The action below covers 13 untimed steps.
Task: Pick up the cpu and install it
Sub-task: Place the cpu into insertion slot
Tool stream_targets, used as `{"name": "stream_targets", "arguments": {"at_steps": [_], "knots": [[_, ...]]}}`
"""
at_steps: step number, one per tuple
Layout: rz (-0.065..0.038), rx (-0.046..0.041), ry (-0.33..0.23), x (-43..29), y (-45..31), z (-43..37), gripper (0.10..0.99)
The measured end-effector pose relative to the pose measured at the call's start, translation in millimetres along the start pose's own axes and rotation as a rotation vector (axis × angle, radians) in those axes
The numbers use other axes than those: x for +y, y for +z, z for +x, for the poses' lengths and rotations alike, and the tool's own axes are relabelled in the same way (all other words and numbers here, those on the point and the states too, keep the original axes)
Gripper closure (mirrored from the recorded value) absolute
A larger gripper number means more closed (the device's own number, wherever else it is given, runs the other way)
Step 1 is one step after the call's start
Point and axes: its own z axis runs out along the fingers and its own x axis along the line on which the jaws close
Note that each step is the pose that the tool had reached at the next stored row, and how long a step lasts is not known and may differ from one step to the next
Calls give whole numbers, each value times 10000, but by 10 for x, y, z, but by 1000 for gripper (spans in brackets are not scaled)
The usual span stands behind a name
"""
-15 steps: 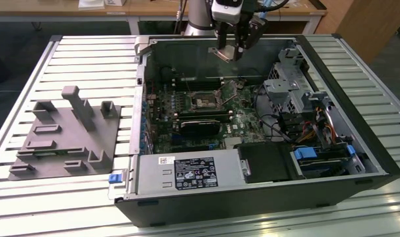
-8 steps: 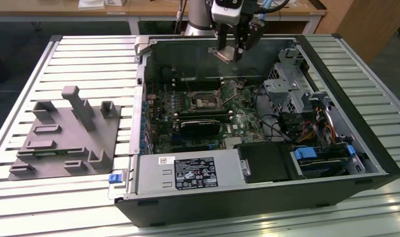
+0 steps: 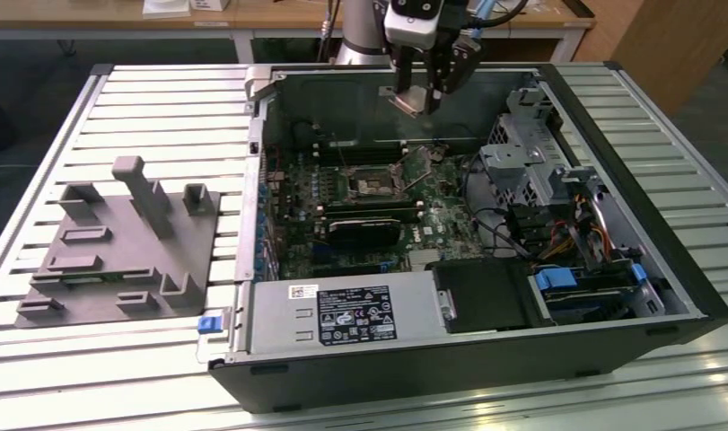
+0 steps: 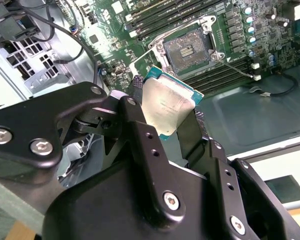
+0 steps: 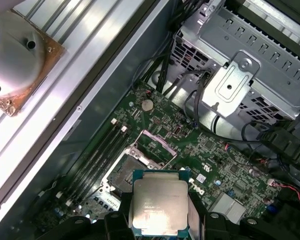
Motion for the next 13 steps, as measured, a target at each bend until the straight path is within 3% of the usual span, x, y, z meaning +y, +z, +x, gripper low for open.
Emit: {"name": "stream_targets", "arguments": {"at_steps": [13], "knots": [[0,0,0,-3,48,0,561]]}}
